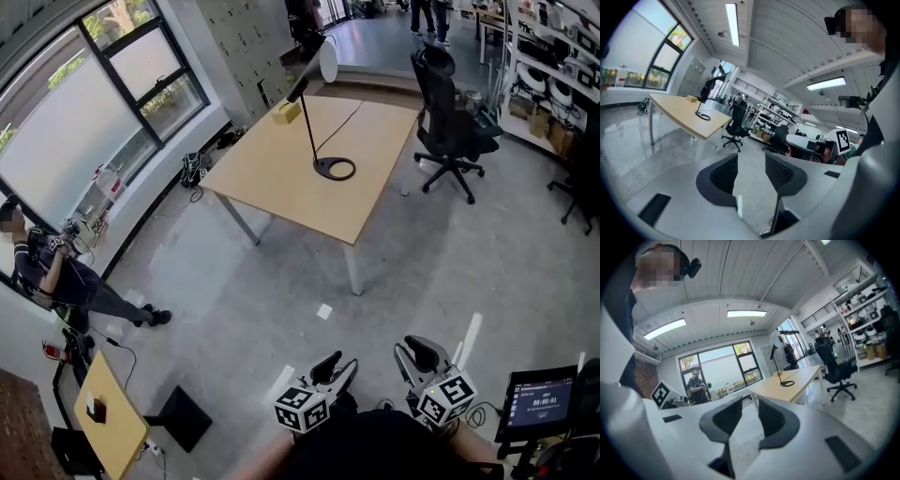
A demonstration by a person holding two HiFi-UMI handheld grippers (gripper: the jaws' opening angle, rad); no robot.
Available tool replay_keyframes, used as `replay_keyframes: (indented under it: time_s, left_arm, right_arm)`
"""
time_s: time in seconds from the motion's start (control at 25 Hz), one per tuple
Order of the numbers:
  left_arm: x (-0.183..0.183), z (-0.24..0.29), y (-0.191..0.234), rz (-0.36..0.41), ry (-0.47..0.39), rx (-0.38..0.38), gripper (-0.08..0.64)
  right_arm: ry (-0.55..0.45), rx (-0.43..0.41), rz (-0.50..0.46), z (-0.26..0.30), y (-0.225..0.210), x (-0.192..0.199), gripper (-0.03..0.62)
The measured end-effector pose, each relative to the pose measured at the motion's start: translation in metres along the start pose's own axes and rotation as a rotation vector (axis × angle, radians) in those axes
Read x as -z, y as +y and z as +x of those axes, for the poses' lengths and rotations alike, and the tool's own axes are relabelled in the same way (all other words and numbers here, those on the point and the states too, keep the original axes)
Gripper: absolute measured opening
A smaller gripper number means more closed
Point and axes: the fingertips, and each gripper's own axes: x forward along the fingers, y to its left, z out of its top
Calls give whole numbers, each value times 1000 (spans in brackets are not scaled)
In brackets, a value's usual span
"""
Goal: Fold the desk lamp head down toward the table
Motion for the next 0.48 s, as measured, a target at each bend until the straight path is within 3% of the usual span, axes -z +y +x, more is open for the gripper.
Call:
replay_keyframes:
  time_s: [0.32, 0.48]
  left_arm:
    - [-33, 39, 42, 16, 37, 120, 190]
    - [-54, 41, 73, 13, 21, 133, 190]
  right_arm:
    - [13, 81, -42, 62, -14, -15, 112]
    - [38, 112, -58, 91, -5, -16, 112]
